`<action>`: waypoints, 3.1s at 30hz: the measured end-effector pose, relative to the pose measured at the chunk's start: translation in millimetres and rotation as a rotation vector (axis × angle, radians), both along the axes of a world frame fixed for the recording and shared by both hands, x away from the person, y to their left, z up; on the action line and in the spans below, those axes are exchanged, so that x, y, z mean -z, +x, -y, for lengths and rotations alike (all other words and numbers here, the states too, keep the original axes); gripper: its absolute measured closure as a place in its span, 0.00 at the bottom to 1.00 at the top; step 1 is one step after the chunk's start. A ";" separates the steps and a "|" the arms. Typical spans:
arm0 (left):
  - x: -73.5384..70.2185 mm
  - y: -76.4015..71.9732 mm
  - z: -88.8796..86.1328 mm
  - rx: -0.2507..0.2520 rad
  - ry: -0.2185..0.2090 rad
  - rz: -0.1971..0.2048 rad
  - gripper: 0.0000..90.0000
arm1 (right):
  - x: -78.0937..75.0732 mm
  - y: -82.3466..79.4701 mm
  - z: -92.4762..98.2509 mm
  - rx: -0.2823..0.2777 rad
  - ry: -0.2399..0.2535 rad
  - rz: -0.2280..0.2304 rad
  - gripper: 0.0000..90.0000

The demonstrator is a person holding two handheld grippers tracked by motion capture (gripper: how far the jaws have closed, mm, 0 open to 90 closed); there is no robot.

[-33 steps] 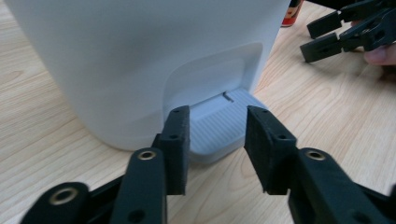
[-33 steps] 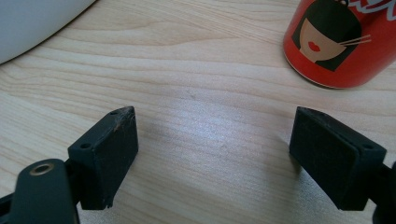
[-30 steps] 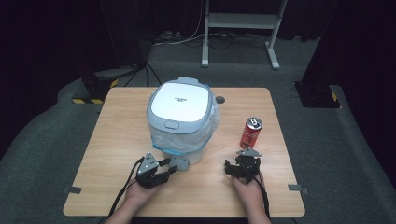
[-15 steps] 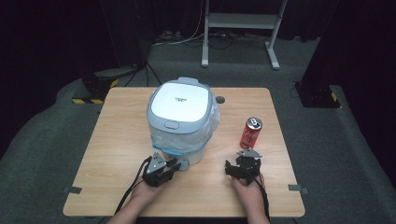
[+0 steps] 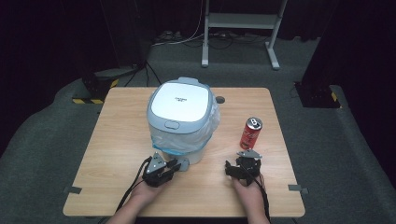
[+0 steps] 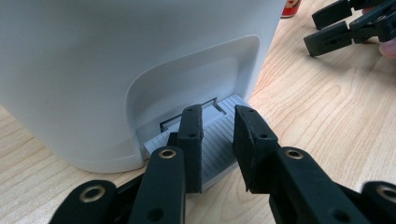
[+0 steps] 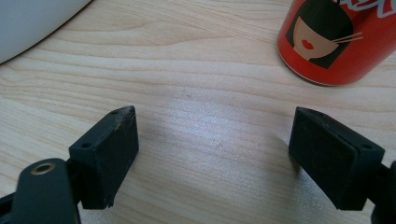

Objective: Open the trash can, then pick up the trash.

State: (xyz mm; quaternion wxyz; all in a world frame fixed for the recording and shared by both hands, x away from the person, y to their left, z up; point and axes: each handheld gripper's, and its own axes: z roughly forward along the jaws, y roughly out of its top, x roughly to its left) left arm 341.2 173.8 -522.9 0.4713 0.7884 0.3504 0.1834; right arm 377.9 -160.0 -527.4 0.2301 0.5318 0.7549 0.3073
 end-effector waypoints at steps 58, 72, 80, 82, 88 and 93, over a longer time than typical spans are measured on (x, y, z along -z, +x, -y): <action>0.5 13.1 5.9 0.005 0.078 -0.110 0.78 | 0.0 -0.3 0.2 -0.020 0.000 -0.004 0.16; 0.4 12.6 6.7 0.009 0.081 -0.107 0.77 | -34.4 4.1 26.3 0.067 0.075 0.113 0.15; 0.3 12.7 7.9 0.011 0.083 -0.107 0.75 | -52.0 19.6 31.6 0.112 0.082 0.159 0.15; 0.3 12.3 8.6 0.010 0.089 -0.101 0.74 | -54.9 22.8 32.6 0.120 0.079 0.161 0.15; 0.2 11.8 9.1 0.011 0.096 -0.099 0.74 | -62.6 30.2 34.3 0.145 0.059 0.178 0.15; 0.4 12.1 8.8 0.008 0.089 -0.100 0.74 | -65.3 39.9 35.4 0.171 0.055 0.176 0.15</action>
